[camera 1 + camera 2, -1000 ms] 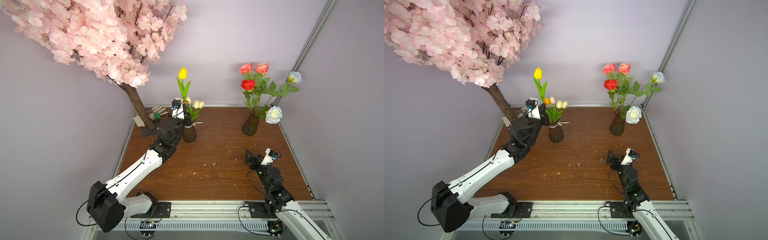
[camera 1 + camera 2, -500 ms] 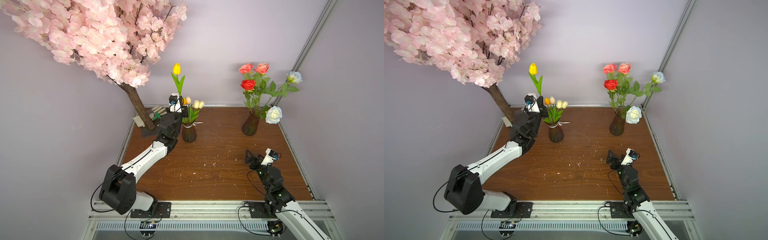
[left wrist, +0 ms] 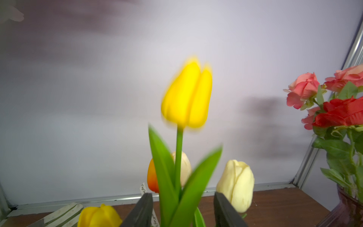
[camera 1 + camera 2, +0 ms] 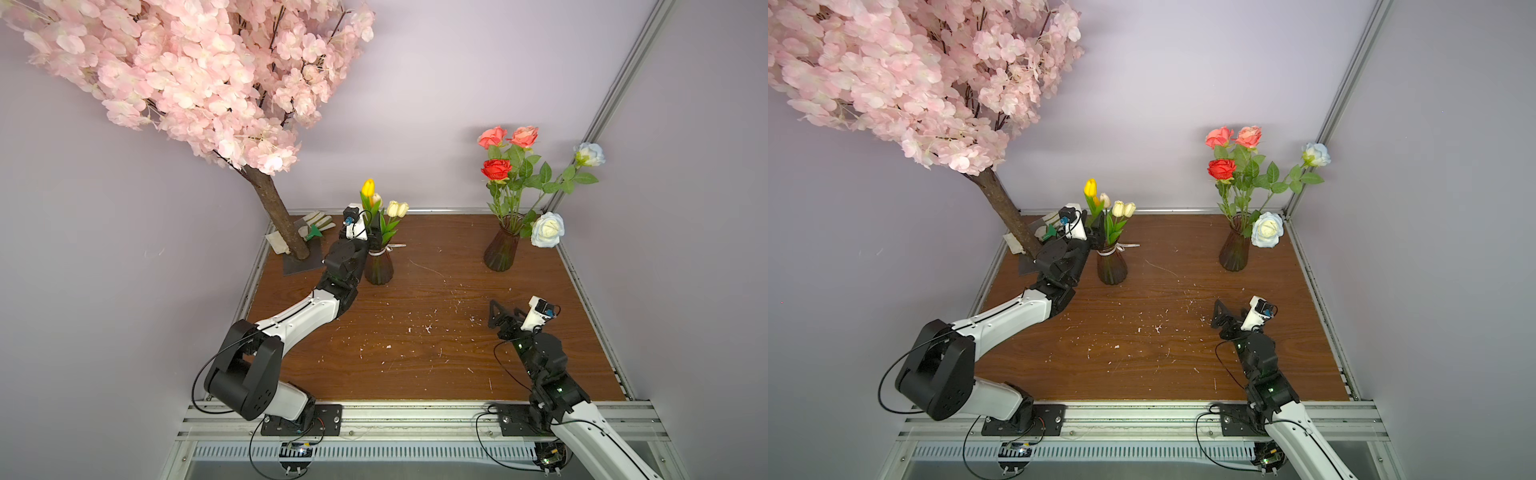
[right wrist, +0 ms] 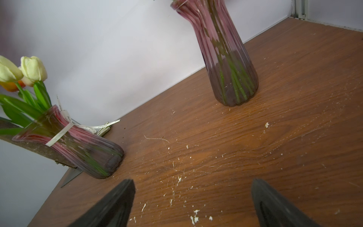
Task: Arrange the flowers in different vases according to their variety
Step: Insert the flower into the vase.
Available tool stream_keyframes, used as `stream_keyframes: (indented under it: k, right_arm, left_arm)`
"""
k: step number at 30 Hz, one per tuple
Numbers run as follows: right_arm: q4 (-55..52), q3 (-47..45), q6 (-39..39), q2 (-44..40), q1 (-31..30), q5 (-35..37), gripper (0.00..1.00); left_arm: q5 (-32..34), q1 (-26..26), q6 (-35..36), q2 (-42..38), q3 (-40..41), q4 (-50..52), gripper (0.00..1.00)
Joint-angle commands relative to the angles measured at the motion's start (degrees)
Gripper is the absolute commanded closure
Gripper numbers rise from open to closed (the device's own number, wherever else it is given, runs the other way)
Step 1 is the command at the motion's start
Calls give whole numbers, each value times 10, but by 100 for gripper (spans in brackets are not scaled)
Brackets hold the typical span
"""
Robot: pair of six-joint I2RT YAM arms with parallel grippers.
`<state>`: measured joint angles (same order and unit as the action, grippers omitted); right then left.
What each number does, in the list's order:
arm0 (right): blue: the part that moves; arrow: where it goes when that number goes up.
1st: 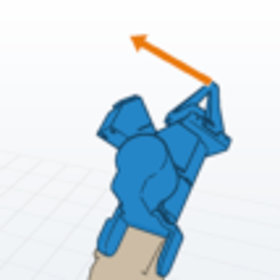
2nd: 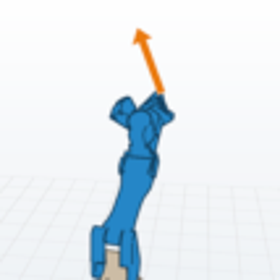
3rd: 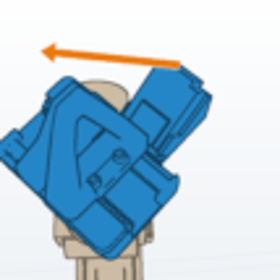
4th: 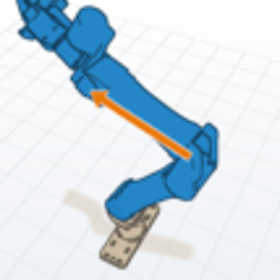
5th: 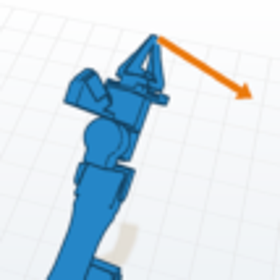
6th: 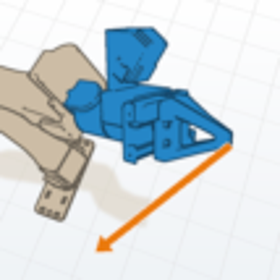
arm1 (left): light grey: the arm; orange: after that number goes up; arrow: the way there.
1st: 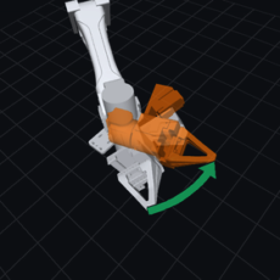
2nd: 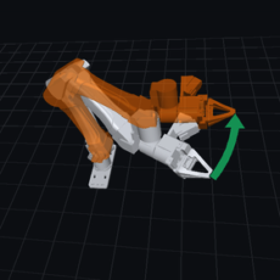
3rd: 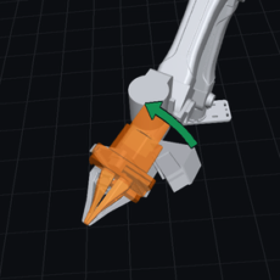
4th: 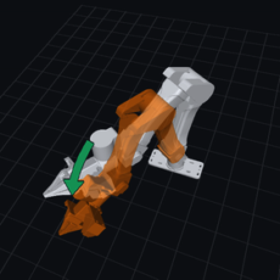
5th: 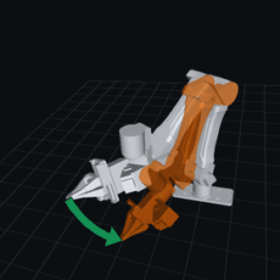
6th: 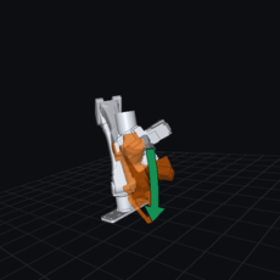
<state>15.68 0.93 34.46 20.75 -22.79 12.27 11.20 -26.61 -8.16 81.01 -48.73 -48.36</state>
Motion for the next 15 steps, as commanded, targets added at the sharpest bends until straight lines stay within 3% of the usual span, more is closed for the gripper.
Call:
stream_keyframes:
  k: [1,11,15]
  right_arm:
    - [19,17,-27,7,1,-40,0]
    - [10,94,-50,31,1,-164,1]
    - [-27,142,-72,39,1,-201,0]
  left_arm:
    - [-13,1,-27,-57,-6,47,36]
    - [-42,-9,-70,-179,-10,251,17]
    - [-69,-11,-111,-241,7,315,1]
